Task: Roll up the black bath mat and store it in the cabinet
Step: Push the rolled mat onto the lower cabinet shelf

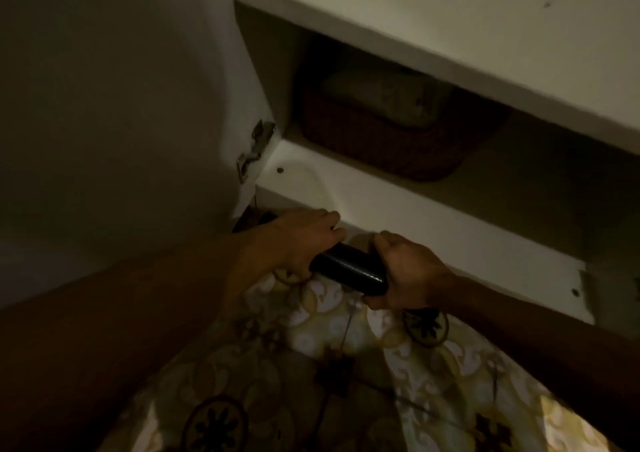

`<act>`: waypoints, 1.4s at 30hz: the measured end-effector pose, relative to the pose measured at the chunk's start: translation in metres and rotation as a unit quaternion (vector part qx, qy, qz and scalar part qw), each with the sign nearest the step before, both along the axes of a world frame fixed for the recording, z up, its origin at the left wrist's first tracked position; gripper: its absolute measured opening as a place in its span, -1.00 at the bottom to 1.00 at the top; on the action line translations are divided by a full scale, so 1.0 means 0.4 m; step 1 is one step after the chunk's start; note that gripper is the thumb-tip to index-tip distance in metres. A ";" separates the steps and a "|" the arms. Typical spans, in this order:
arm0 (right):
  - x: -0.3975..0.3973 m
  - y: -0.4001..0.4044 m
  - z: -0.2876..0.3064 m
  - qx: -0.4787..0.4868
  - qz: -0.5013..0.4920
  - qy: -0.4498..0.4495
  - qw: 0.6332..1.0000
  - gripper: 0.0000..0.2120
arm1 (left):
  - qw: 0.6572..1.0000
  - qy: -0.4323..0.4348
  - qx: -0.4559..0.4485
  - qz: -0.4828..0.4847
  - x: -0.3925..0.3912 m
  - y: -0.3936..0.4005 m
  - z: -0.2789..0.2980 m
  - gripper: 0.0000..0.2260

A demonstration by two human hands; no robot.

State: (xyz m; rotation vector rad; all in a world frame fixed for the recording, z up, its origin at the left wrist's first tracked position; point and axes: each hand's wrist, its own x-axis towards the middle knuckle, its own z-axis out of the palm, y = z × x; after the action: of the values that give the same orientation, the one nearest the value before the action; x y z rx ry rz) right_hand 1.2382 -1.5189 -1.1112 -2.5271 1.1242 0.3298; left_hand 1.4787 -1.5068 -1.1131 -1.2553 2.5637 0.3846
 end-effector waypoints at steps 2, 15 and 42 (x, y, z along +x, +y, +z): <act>0.001 -0.042 0.019 -0.024 -0.022 -0.018 0.999 -0.35 | 0.999 0.008 -0.033 0.005 0.016 -0.049 0.015 -0.34; 0.073 -0.186 0.035 -0.017 -0.095 -0.073 0.993 -0.23 | 0.990 -0.049 -0.088 0.099 0.052 -0.175 0.050 -0.28; -0.042 -0.221 0.016 -0.102 -0.169 0.028 0.980 -0.20 | 0.952 -0.121 -0.219 0.177 0.022 -0.243 -0.008 -0.22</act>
State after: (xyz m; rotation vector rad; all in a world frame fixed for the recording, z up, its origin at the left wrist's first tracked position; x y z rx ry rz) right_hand 1.2215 -1.6072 -1.1046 -2.4450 1.6550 0.2045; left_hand 1.4874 -1.6042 -1.1165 -1.7967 2.2797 -0.2836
